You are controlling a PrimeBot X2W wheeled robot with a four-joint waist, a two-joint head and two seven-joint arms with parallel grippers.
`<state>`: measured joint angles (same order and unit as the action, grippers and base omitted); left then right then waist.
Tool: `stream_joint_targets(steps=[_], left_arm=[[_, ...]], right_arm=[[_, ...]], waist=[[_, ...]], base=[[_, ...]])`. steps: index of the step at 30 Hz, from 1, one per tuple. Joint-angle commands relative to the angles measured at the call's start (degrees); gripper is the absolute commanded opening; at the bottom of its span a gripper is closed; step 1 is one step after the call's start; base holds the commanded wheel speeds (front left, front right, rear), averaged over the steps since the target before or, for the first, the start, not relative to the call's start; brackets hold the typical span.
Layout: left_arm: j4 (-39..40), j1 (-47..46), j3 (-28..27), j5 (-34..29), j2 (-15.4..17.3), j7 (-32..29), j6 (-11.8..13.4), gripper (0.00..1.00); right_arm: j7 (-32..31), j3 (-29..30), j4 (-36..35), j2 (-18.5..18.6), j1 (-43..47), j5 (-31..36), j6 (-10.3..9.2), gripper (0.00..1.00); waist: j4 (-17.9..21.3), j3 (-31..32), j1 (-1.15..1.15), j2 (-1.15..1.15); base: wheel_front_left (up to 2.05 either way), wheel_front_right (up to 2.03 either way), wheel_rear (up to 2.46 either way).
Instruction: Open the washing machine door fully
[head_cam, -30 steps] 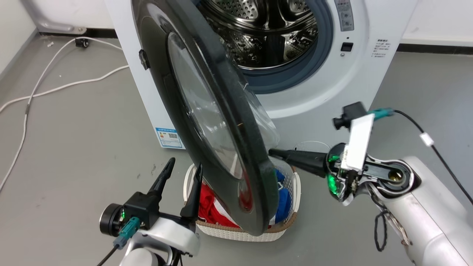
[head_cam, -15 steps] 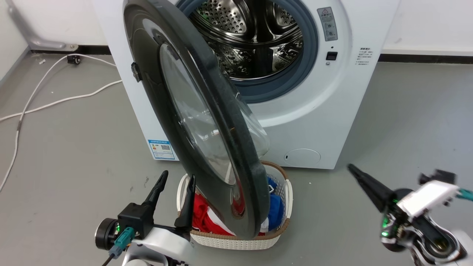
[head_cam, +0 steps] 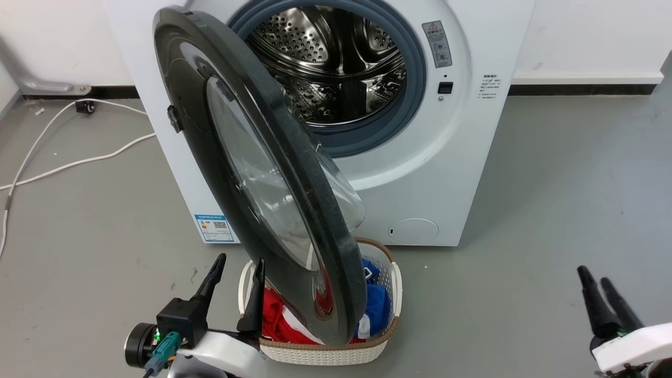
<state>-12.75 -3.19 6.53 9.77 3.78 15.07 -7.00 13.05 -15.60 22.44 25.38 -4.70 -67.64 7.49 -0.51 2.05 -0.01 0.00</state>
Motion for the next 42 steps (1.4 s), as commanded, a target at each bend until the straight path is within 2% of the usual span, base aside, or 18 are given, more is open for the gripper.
stream_joint_targets(steps=[1, 5, 9, 13, 15, 19, 23, 42], left_arm=[[-0.08, 0.52, -0.23, -0.06, 0.31, 0.14, 0.13, 1.0], [-0.27, 0.43, -0.56, -0.26, 0.62, 0.14, 0.2, 1.0], [-0.37, 0.24, -0.93, -0.37, 0.87, 0.14, 0.34, 1.0], [-0.64, 0.21, -1.34, -0.32, 1.27, 0.14, 0.47, 1.0], [-0.99, 0.23, -1.35, -0.31, 1.37, 0.14, 0.54, 1.0], [-1.58, 0.05, -1.39, -0.25, 1.72, 0.14, 0.76, 1.0], [-1.98, -0.06, -1.33, -0.08, 1.84, 0.14, 1.04, 1.0], [-2.25, -0.6, -0.87, 0.17, 2.53, 0.14, 1.88, 1.0]], right_arm=[[0.72, 0.85, 0.58, 0.24, -0.99, 3.17, 0.0, 1.0], [1.97, 7.46, 1.12, -1.81, -2.07, 21.13, 0.0, 1.0], [1.93, 15.04, -4.34, -6.82, -0.08, 37.75, 0.0, 1.0], [-1.19, 19.43, -12.8, -12.62, 3.56, 49.45, 0.0, 1.0], [-3.06, 20.18, -16.38, -15.25, 5.72, 52.87, 0.0, 1.0], [-5.87, 20.59, -21.58, -18.96, 9.1, 56.59, 0.0, 1.0], [-7.35, 20.01, -24.38, -20.75, 10.74, 57.89, 0.0, 1.0], [-9.28, 19.11, -26.51, -22.39, 12.03, 58.13, 0.0, 1.0]], waist=[[0.09, 0.08, 0.01, 0.0], [0.21, 0.23, 0.01, 0.0], [0.19, 0.25, 0.01, 0.0], [0.15, 0.22, 0.01, 0.0], [0.1, 0.16, 0.01, 0.0], [0.15, -0.05, 0.01, 0.0], [0.38, -0.22, 0.01, 0.0], [0.36, -0.01, 0.01, 0.0]], base=[[0.0, 0.0, 0.0], [0.0, 0.0, 0.0], [0.0, 0.0, 0.0], [0.0, 0.0, 0.0], [0.0, 0.0, 0.0], [0.0, 0.0, 0.0], [0.0, 0.0, 0.0], [0.0, 0.0, 0.0]])
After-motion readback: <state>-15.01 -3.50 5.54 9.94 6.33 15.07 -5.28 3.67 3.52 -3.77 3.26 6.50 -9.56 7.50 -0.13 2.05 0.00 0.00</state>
